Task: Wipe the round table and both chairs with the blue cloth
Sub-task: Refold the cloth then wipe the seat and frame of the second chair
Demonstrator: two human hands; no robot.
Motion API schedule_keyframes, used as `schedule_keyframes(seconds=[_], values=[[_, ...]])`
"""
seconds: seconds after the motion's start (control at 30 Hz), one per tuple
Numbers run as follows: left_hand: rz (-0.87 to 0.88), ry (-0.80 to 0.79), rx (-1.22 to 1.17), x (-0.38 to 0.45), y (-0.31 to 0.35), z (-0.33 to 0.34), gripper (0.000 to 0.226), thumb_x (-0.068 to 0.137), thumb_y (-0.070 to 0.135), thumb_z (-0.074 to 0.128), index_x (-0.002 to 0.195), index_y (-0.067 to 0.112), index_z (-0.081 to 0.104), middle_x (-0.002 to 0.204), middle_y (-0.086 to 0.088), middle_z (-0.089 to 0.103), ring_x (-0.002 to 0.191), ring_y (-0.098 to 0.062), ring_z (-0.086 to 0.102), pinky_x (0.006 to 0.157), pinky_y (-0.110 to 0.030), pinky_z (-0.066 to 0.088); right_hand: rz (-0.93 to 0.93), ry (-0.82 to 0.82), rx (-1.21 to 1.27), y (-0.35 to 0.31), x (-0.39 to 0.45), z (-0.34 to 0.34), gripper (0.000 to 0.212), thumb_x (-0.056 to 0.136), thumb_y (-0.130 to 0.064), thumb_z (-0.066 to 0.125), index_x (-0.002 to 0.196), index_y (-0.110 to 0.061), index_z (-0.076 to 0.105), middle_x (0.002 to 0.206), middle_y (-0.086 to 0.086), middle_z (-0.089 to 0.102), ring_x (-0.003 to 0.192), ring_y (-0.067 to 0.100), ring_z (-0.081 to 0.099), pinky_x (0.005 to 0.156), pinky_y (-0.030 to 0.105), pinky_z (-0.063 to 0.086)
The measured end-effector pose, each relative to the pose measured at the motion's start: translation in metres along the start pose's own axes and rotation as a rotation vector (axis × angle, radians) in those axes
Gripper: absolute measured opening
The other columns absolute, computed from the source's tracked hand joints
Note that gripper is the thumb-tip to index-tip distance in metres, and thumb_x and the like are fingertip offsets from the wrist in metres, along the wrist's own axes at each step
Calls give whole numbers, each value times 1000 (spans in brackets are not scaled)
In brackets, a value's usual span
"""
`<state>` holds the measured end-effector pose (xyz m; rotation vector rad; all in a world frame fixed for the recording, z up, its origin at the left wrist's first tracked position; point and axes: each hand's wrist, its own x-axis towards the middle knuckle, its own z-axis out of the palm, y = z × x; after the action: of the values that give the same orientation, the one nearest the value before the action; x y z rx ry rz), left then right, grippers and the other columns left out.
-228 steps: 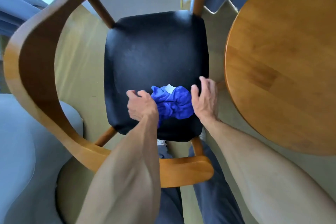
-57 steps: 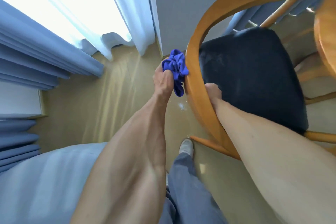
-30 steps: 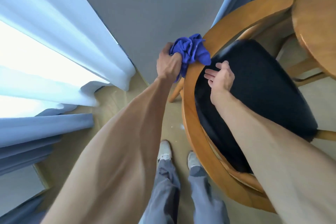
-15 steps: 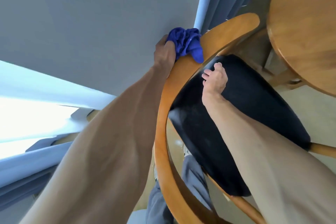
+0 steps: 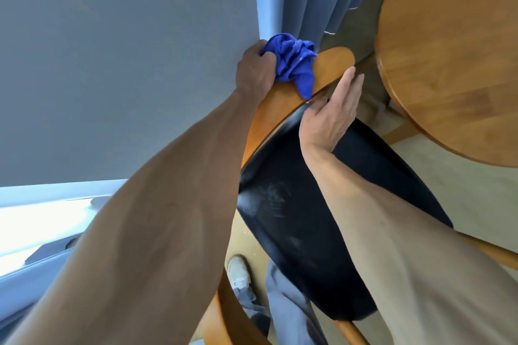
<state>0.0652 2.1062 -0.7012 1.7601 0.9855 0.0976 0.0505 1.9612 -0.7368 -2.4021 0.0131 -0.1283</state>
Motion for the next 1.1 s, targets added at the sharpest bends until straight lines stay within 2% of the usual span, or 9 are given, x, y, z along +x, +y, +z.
schedule_keyframes(seconds=[0.13, 0.23, 0.33, 0.43, 0.57, 0.73, 0.87, 0.97, 1.1], values=[[125, -29, 38, -2, 7, -2, 36, 60, 16, 39, 82, 18, 66, 75, 6, 63, 76, -17, 56, 77, -31, 50, 78, 9, 58, 5, 3, -2, 78, 83, 4, 40, 156, -19, 24, 160, 16, 25, 148, 29, 26, 116, 41, 27], [228, -86, 63, -5, 22, 2, 53, 64, 14, 43, 107, 23, 72, 105, 7, 70, 102, -13, 63, 96, -27, 49, 204, -60, -49, 18, -9, 0, 72, 83, -2, 45, 152, -17, 29, 153, 16, 35, 141, 31, 34, 111, 46, 37], [244, -128, 114, -7, 30, 1, 57, 68, 11, 42, 115, 25, 71, 116, 4, 68, 110, -14, 61, 99, -24, 46, 239, -427, -328, 52, -38, -5, 61, 89, -15, 49, 148, -20, 35, 154, 16, 29, 143, 31, 27, 112, 50, 30], [179, -64, 105, -21, 13, -12, 43, 66, 11, 40, 95, 20, 70, 86, 5, 69, 83, -15, 61, 77, -20, 48, 343, -721, -523, 85, -73, -17, 55, 88, -20, 54, 142, -21, 41, 154, 14, 25, 136, 32, 33, 110, 50, 32], [-16, 9, 61, -41, -32, -37, 32, 73, 13, 41, 93, 13, 66, 74, 3, 60, 68, -15, 53, 63, -24, 45, 471, -666, -421, 84, -83, -19, 44, 87, -13, 53, 131, -11, 50, 146, 14, 31, 124, 35, 42, 97, 49, 44], [-104, 46, 121, -70, -67, -62, 33, 84, 8, 42, 102, 21, 66, 84, 5, 63, 80, -17, 59, 69, -28, 49, 616, -522, -168, 46, -71, -9, 49, 93, -16, 48, 141, -14, 41, 140, 16, 40, 119, 37, 52, 94, 47, 44], [-159, 176, 156, -106, -90, -76, 37, 75, 16, 39, 102, 26, 63, 98, -2, 64, 88, -23, 61, 75, -37, 55, 434, -446, -109, 10, -91, -8, 46, 96, -11, 46, 141, -16, 44, 139, 13, 46, 112, 33, 58, 77, 37, 42], [-185, 263, 220, -138, -110, -85, 42, 80, 16, 39, 117, 26, 56, 111, -6, 50, 100, -29, 54, 82, -39, 49, 322, -366, 9, -11, -113, -15, 45, 96, -7, 44, 139, -18, 47, 139, 11, 49, 111, 32, 59, 83, 36, 45], [-158, 292, 270, -190, -132, -100, 41, 84, 12, 39, 121, 22, 53, 108, -7, 44, 104, -30, 48, 82, -36, 41, 155, -270, 177, -41, -138, -31, 46, 98, -4, 42, 140, -19, 49, 142, 6, 51, 123, 21, 54, 89, 19, 37]])
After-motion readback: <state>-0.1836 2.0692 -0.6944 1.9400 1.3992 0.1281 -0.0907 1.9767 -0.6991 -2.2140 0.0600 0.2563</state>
